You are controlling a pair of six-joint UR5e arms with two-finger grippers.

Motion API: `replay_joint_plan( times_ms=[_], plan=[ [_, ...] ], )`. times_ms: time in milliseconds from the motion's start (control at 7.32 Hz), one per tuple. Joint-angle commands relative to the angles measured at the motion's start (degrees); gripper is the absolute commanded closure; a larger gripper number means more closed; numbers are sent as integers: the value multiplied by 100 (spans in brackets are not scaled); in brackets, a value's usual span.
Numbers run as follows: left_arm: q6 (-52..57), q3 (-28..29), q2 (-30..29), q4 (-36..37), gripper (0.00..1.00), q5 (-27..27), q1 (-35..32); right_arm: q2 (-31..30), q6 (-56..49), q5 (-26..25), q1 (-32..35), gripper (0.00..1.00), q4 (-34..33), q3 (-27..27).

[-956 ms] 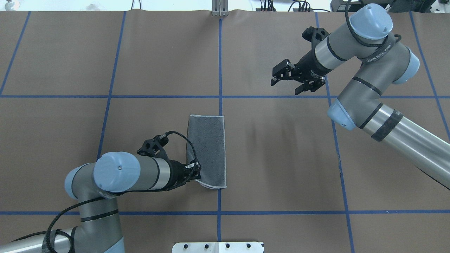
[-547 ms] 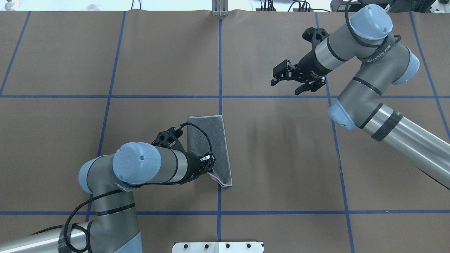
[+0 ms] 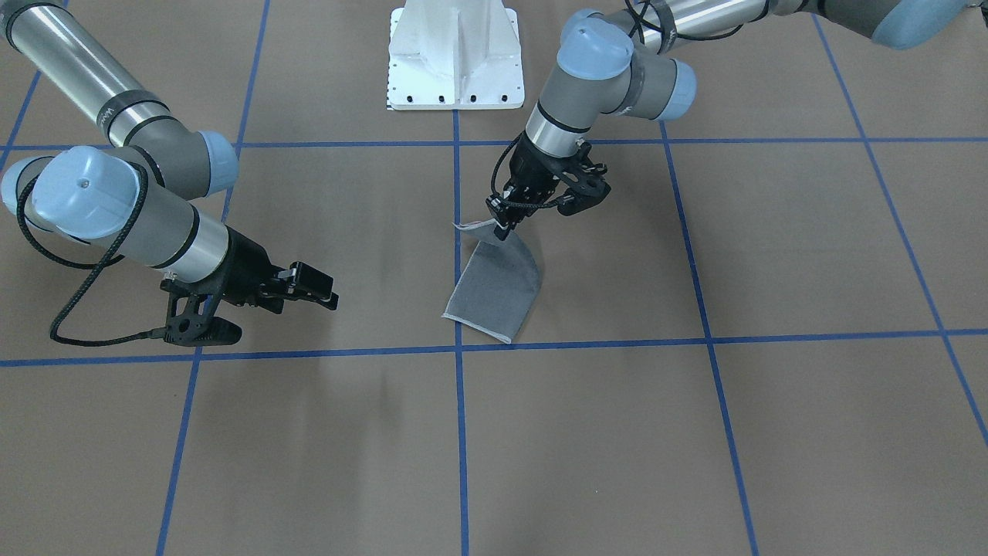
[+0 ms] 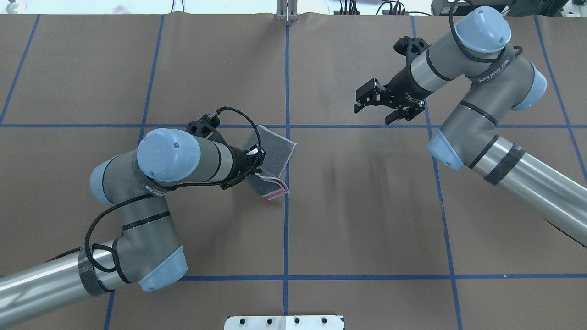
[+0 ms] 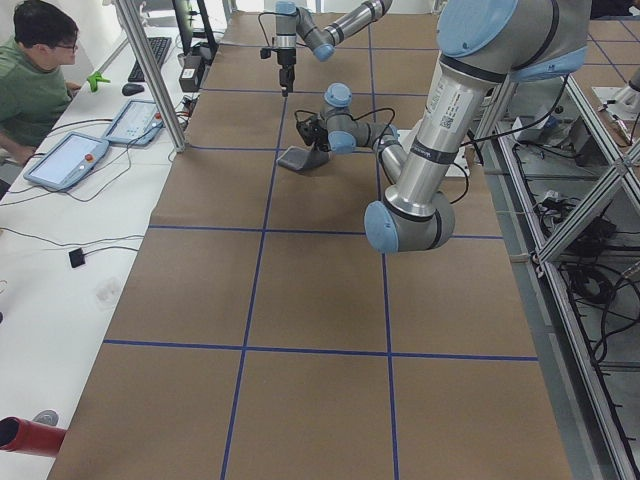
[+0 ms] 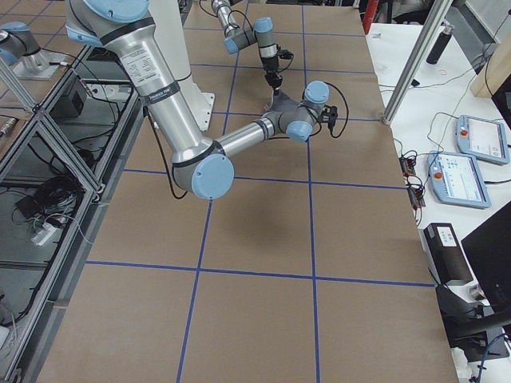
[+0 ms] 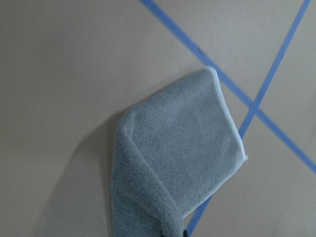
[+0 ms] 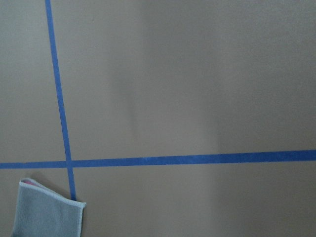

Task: Fold towel twice with both arms
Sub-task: 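Grasp the towel strip's near end with the left gripper and lift it, then fold the held end over toward the far end with the left gripper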

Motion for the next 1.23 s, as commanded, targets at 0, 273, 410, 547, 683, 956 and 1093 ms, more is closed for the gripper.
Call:
replay_joint_plan(
  times_ms=[0, 273, 410, 547, 683, 956, 1093],
  plan=[
    [-27, 32, -15, -1, 100, -2, -129, 0, -2, -55, -6, 0, 5, -70],
    [-299, 40, -94, -45, 100, -2, -217, 18, -11, -55, -15, 0, 14, -114],
    [-535, 180, -251, -54, 100, -2, -243, 26, -11, -64, -23, 0, 14, -114],
    [-642, 573, -601, -71, 100, 6, -261, 26, -11, -64, -23, 0, 14, -114],
    [-764, 881, -830, -80, 100, 6, -322, 26, -3, -73, -23, 0, 14, -114],
    [-941, 1050, -877, -89, 100, 6, -532, 26, -2, -73, -32, 0, 14, -114],
    [-976, 1112, -877, -97, 100, 6, -647, 35, -2, -73, -50, 0, 6, -114]
  ],
)
